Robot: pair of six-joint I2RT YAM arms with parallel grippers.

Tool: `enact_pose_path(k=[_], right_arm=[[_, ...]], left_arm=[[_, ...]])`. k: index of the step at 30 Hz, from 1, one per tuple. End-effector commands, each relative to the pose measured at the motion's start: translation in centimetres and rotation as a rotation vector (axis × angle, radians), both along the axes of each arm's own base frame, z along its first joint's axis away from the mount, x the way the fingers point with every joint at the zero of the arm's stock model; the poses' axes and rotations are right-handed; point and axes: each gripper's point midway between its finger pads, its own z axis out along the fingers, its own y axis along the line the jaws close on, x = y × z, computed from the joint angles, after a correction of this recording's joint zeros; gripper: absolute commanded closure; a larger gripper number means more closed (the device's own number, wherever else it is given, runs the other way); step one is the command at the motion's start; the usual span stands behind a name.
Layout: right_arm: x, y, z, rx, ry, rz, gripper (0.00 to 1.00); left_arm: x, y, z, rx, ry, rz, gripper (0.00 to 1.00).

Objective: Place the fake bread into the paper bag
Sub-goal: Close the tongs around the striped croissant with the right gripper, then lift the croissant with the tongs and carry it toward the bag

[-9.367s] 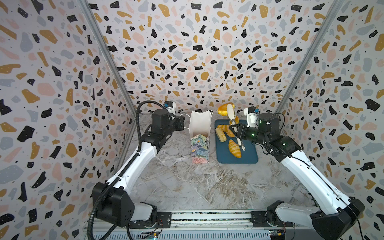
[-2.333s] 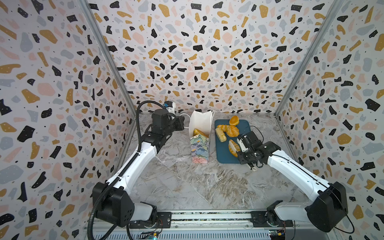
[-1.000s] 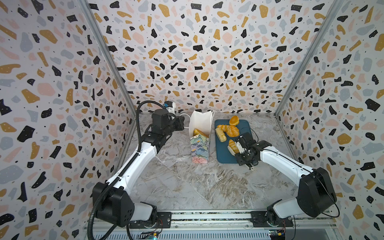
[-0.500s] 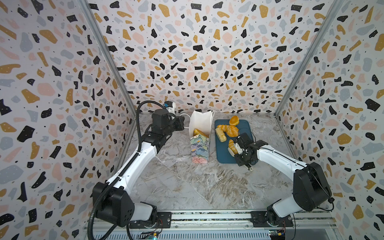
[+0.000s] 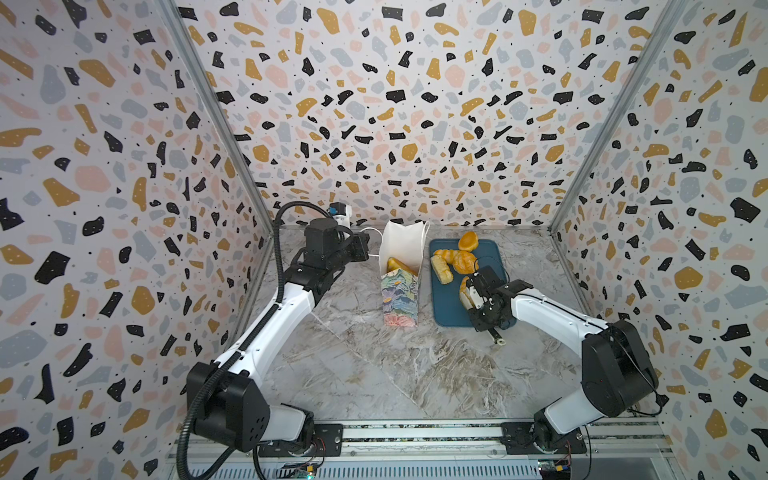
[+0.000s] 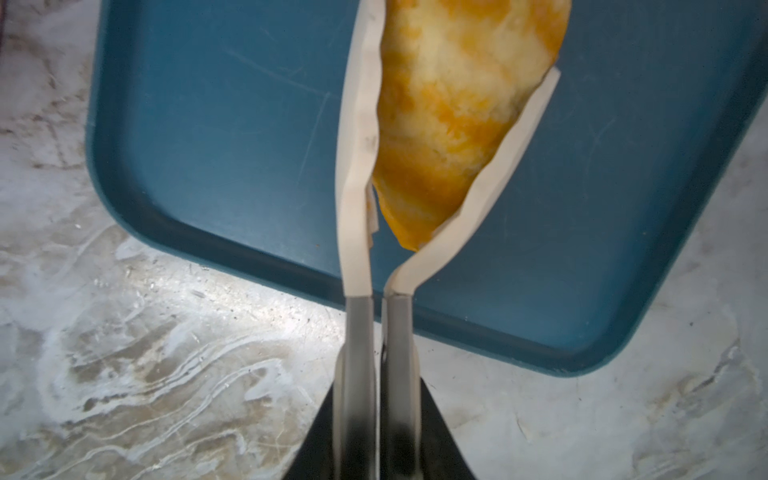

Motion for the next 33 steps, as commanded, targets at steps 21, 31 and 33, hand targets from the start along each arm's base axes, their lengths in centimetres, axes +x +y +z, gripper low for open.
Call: enact_pose_path(k=[21,31,33], right_arm=[[-0.4,1.8,6.9,0.214,-0.145,-0.035,0.85],[-0.6,3.1,7.2,0.304,-0.155,-0.022,0.88],[-0.6,3.3,7.5,0.316,-0.157,-0.019,0.89]], left_arm=[[0.3,0.0,0.0,-0.015,-0.011,0.002,1.00],[0.3,0.0,-0.1,-0.018,-0.012,0.003,1.00],[0.3,0.1,-0.1,-0.015,-0.016,0.005,1.00]])
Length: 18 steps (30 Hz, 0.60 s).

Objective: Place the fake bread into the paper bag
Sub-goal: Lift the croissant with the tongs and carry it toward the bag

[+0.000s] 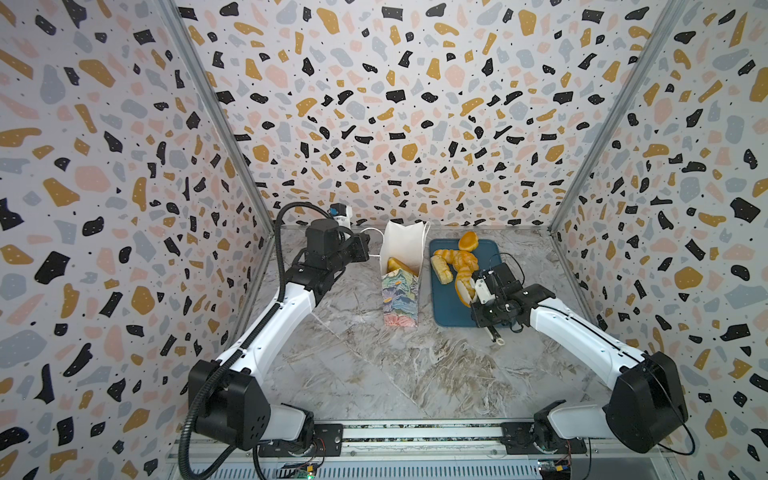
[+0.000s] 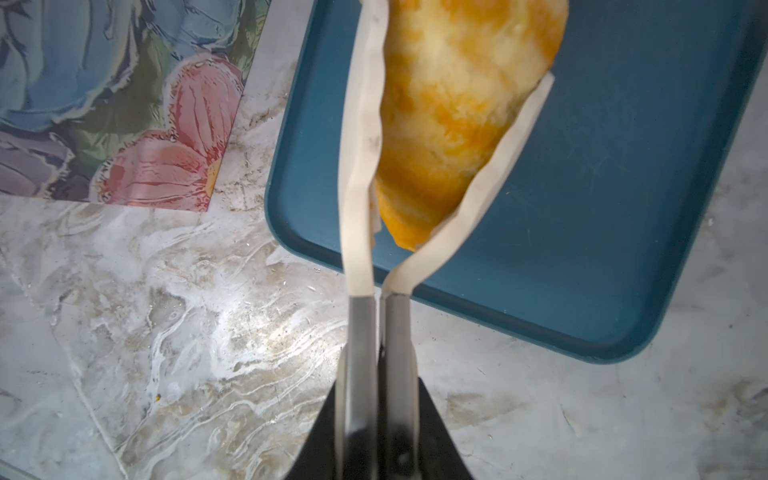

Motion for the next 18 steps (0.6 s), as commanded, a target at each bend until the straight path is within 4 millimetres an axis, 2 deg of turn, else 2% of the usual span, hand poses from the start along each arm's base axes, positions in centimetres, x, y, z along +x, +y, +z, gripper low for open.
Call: enact_pose_path(k=[1,18], right_arm=[[0.5,0.9,2.5,0.076,-0.067,0.003,0.89],[1.1,2.2,7.7,0.220,-0.180,-0.020,0.92]], left_arm=[[0.1,0.2,0.5,-0.011,-0.025,0.005,1.00],[0.3,-0.1,-0.3,-0.003,-0.013,-0.006,1.00]])
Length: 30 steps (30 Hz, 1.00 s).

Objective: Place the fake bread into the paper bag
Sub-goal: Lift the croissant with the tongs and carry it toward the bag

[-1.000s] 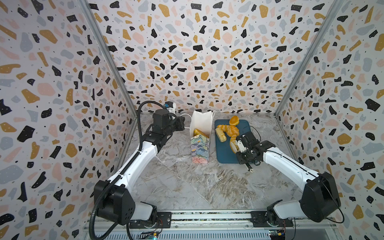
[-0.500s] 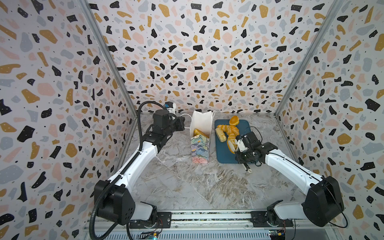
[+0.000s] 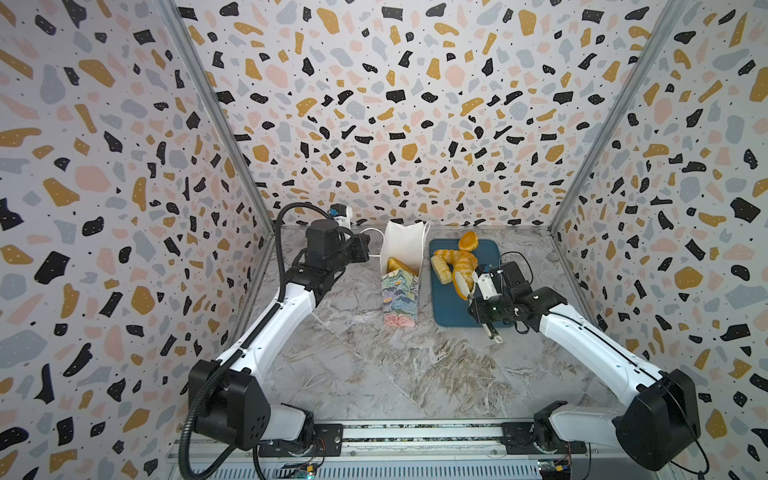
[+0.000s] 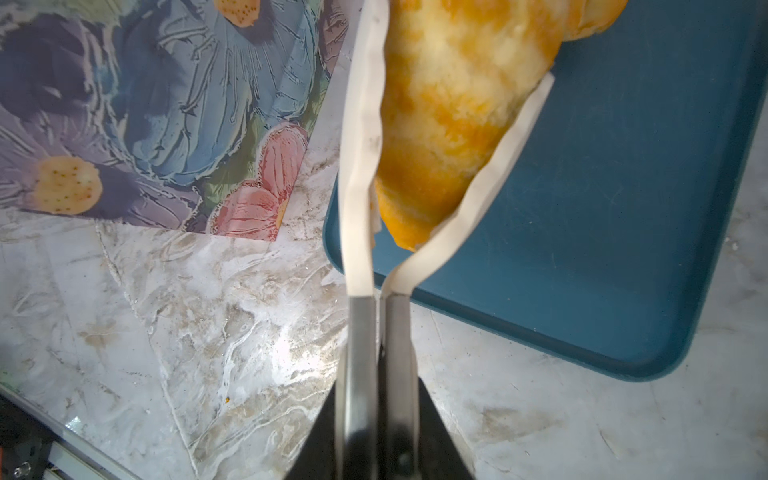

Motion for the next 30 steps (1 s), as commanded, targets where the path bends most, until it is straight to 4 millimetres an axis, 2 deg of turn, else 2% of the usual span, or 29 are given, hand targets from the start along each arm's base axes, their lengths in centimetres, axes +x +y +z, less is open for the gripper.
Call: enact_pose_path(k=[1,10,30], right_arm=[[1.2,0.9,4.5,0.082,-0.115,-0.005,0.92],[2.0,1.9,8.1,0.141,-0.189,0.021,0.92],[2.4,3.0,18.1,0.309,-0.381,0.040,0.92]], left_arm=[[0.4,0.0,-0.1,-0.003,-0.016,-0.001,1.00],[0.5,0.2,-0.2,0.004,-0.012,0.003,1.00],[0.5,0.1,-0.2,0.003,-0.010,-0.005,1.00]])
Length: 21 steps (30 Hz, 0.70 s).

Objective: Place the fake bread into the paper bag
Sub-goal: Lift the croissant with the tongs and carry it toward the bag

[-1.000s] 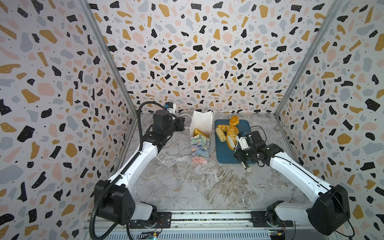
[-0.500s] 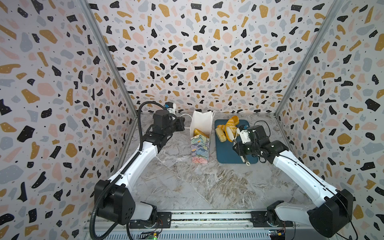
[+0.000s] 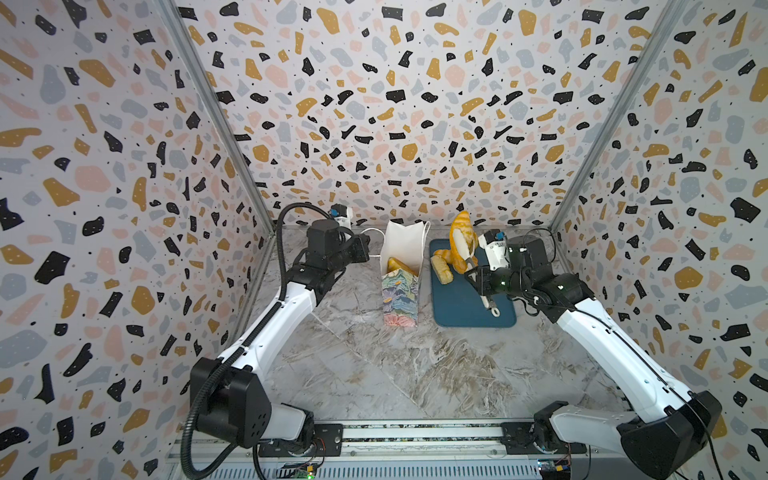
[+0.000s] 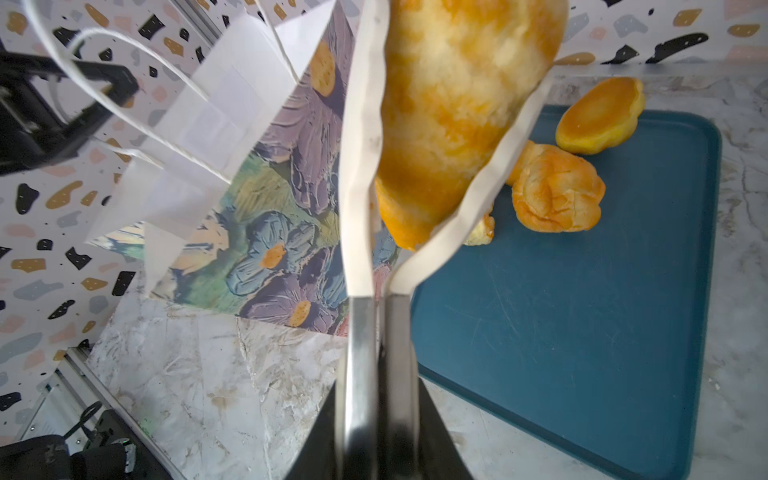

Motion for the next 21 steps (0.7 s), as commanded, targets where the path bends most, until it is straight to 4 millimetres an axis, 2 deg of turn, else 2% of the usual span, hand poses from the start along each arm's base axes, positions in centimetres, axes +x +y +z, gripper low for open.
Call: enact_pose_path(k=[1,21], right_arm=[[-0.2,0.4,5.5,0.094,-0.130,0.019,0.92],[-0.8,3.8,11.4,0.173,-0.242,0.097,0.94]], left_arm=[[0.3,0.0,0.3,-0.002,-0.021,-0.004,1.00],[0.4,0.0,-0.1,0.001,-0.011,-0.003,1.00]])
